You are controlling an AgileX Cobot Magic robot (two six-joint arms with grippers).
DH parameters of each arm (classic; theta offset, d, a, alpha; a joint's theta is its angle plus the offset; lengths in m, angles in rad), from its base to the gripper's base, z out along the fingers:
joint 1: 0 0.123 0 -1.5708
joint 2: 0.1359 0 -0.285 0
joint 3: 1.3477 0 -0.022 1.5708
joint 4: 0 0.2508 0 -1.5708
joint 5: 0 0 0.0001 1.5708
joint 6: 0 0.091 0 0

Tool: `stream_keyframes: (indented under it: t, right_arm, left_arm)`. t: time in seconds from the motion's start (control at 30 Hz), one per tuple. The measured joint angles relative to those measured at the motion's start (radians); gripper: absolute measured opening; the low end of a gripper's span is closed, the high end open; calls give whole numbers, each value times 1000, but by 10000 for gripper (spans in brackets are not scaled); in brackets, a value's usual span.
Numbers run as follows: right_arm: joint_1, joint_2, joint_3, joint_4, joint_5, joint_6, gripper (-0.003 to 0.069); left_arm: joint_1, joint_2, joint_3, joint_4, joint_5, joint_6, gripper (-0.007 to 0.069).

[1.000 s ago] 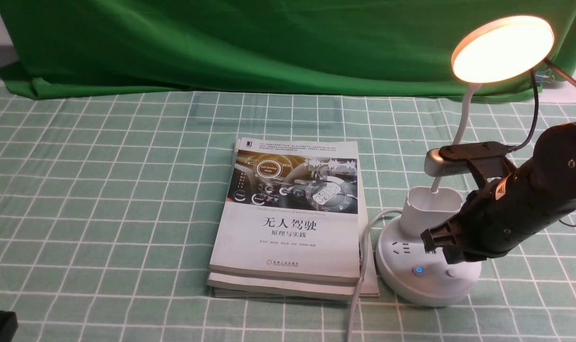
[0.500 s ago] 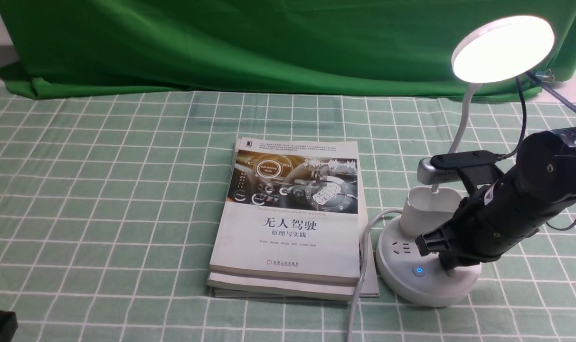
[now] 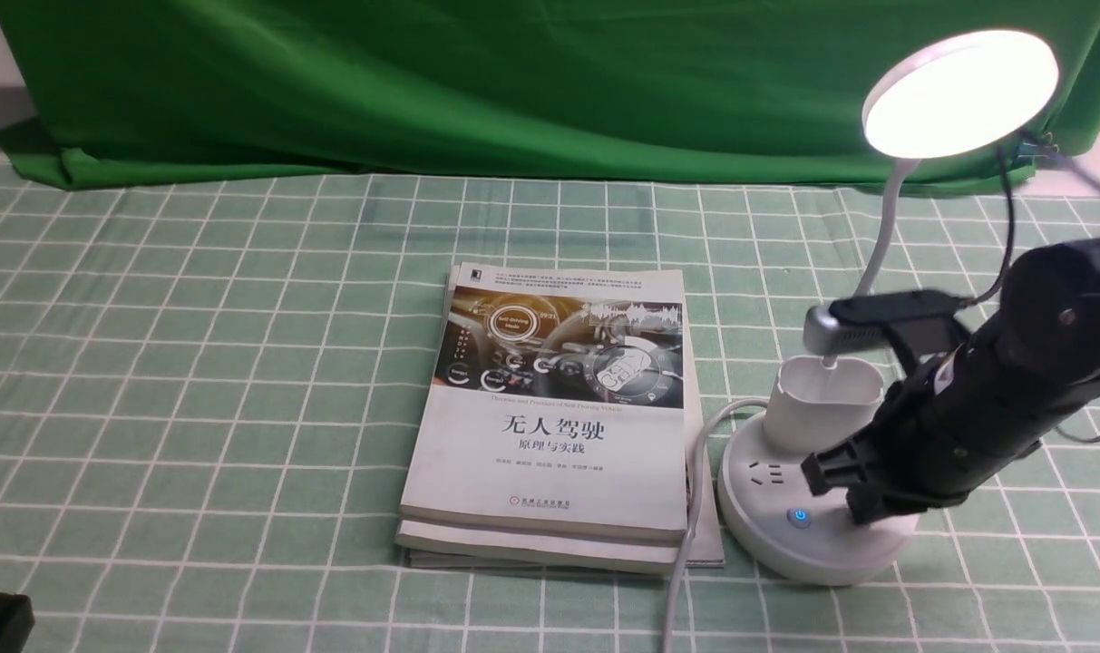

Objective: Turn off the desk lamp on the blue coffee tablecloth by hand.
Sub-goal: 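Press the power button on the lamp base to turn the lamp off with the right gripper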

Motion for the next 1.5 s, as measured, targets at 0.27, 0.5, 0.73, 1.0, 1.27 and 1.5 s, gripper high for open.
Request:
stream_keyframes:
  t: [0.27,0.5,0.73,1.0,1.27,1.5]
  right_arm:
    - [0,-12,0,0,-9,0,39]
    - [0,-138,0,0,17,0,39]
    - [0,-221,1,0,26,0,39]
    - [0,-98,2,5,4,0,39]
    - [0,13,-3,5,-9,-3,39]
    - [0,-4,-3,4,-9,-3,39]
  left_arm:
    - [0,0,0,0,0,0,0]
    - [0,0,0,0,0,0,0]
    - [0,0,0,0,0,0,0]
    - [0,0,0,0,0,0,0]
    - [0,0,0,0,0,0,0]
    - [0,0,0,0,0,0,0]
